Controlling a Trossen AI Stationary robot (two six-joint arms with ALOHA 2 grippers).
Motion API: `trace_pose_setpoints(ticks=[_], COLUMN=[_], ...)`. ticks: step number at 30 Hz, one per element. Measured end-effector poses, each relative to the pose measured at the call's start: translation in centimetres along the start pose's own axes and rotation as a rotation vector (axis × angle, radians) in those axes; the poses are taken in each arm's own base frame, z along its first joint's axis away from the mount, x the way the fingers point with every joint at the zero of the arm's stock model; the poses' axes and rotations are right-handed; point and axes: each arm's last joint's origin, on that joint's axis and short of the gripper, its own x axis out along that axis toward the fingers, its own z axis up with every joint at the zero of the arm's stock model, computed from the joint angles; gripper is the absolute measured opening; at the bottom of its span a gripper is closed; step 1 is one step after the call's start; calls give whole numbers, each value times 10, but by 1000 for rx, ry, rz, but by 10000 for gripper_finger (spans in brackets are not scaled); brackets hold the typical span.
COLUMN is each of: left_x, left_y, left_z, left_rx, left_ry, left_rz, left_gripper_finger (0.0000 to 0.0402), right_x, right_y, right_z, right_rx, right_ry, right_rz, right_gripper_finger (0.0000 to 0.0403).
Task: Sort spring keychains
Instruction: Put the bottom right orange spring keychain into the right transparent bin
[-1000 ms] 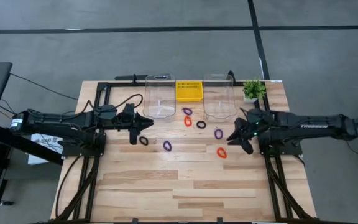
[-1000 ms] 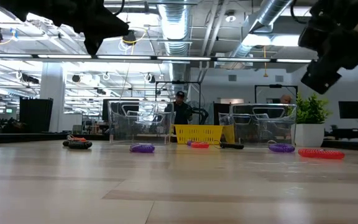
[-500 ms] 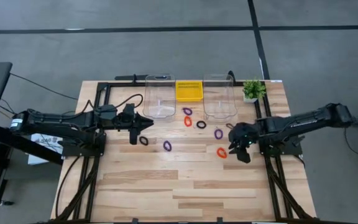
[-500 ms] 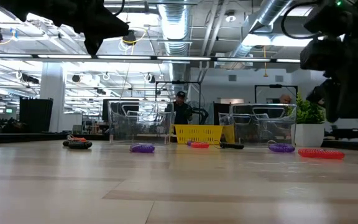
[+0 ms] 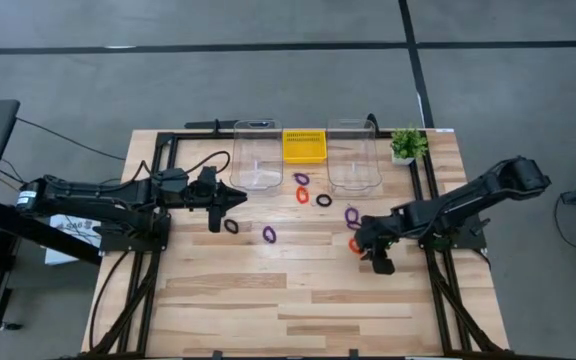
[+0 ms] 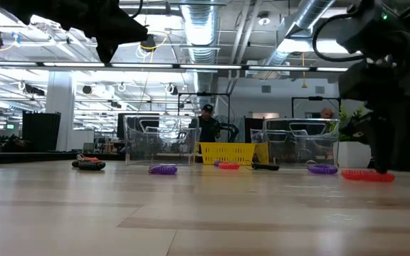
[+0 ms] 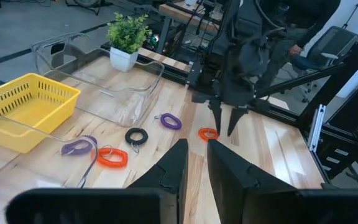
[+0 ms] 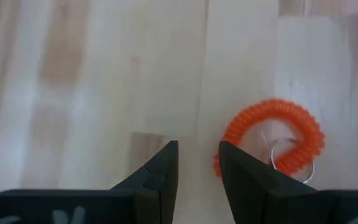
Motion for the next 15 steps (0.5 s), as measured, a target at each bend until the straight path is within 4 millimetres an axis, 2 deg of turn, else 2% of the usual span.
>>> trace_pose_setpoints(ticks=[9,15], left_x=[0,0], left_y=[-1,-1], left_z=[0,0], left_rx=[0,0], left_ry=[6,7], left_rz=[-21,-25], left_gripper_finger=[58,58], right_x=[2,2], right_y=[3,3], right_z=[13,13], right_rx=[-17,-17], right_ry=[-26,-29], right_rz=[-53,-70], right_gripper_finger=[107,107])
